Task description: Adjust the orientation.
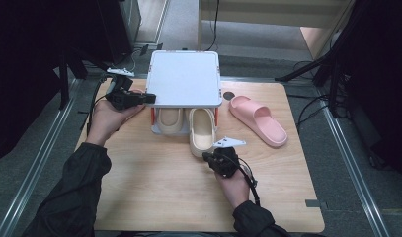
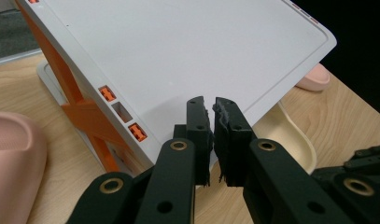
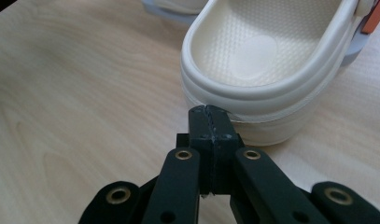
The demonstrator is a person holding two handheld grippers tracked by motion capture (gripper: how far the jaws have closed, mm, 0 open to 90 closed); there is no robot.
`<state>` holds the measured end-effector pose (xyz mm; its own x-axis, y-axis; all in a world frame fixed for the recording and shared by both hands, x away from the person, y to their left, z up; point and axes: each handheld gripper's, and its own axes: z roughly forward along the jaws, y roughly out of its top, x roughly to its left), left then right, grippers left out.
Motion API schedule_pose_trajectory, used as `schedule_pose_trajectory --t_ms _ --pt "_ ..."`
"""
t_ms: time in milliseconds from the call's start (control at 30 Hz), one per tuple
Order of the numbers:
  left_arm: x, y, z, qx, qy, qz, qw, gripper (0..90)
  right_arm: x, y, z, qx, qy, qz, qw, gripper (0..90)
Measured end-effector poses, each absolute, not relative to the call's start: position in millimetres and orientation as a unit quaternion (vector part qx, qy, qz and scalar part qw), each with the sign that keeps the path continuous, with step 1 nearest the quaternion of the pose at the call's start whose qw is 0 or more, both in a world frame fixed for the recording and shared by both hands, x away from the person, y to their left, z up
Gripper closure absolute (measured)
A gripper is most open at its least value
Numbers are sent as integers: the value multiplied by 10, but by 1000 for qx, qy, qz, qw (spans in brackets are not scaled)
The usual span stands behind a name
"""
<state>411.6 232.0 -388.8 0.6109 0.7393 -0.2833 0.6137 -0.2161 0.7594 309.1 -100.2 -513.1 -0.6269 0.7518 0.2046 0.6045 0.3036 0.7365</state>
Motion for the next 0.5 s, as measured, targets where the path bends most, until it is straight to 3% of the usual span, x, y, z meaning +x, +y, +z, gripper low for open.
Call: schedule_pose_trajectory --t_ms 500 --pt "4113 2316 -3888 776 437 70 450 842 3570 -842 -5106 432 793 418 100 900"
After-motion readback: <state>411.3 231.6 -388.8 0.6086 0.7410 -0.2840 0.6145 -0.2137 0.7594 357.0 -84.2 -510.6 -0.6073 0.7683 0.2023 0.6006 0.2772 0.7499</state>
